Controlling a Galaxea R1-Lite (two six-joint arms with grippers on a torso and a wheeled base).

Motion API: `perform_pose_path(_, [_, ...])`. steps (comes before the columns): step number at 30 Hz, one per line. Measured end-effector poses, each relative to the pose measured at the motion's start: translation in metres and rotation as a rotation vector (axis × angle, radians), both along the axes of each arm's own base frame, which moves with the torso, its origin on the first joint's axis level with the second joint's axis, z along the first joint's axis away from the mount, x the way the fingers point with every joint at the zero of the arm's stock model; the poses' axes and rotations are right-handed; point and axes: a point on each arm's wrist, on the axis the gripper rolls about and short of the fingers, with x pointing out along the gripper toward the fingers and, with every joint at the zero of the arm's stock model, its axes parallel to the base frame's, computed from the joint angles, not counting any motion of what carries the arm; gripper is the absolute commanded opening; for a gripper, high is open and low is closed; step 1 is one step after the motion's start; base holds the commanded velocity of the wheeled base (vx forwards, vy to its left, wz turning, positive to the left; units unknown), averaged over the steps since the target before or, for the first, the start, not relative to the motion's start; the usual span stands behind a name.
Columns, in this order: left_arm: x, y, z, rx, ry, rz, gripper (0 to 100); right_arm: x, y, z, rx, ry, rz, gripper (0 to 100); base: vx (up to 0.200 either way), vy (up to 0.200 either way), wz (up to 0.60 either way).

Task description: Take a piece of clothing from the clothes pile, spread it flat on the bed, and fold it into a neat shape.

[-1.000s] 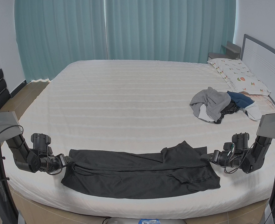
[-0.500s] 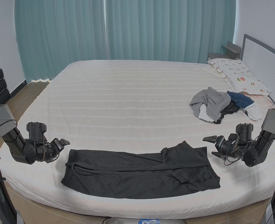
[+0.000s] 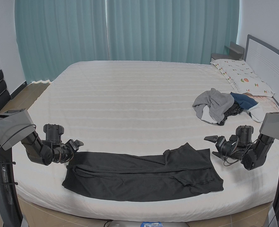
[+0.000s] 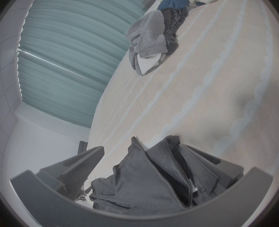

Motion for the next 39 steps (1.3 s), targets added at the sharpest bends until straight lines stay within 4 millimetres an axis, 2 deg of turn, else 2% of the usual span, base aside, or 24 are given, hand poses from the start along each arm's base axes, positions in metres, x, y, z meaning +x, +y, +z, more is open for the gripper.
perform_pose_path(1, [0.001, -0.001, -0.002, 0.004, 0.003, 0.001, 100, 0.000, 0.001, -0.001, -0.004, -0.006, -0.003, 100, 0.000, 0.000, 0.00])
perform_pose_path(2, [0.001, -0.002, -0.004, 0.008, 0.005, 0.000, 0, -0.001, 0.002, -0.003, -0.010, -0.008, -0.007, 100, 0.000, 0.000, 0.00])
perform_pose_path(13, [0.004, -0.002, -0.015, 0.002, -0.047, 0.120, 0, -0.004, 0.008, -0.017, -0.030, 0.008, -0.014, 100, 0.000, 0.000, 0.00])
perform_pose_path(25, [0.002, 0.009, -0.017, -0.044, -0.041, 0.225, 0, -0.001, 0.008, -0.018, -0.025, -0.002, -0.020, 100, 0.000, 0.000, 0.00])
perform_pose_path(39, [0.002, 0.010, -0.018, -0.044, -0.042, 0.231, 0, 0.009, 0.014, -0.019, -0.040, -0.028, -0.033, 100, 0.000, 0.000, 0.00])
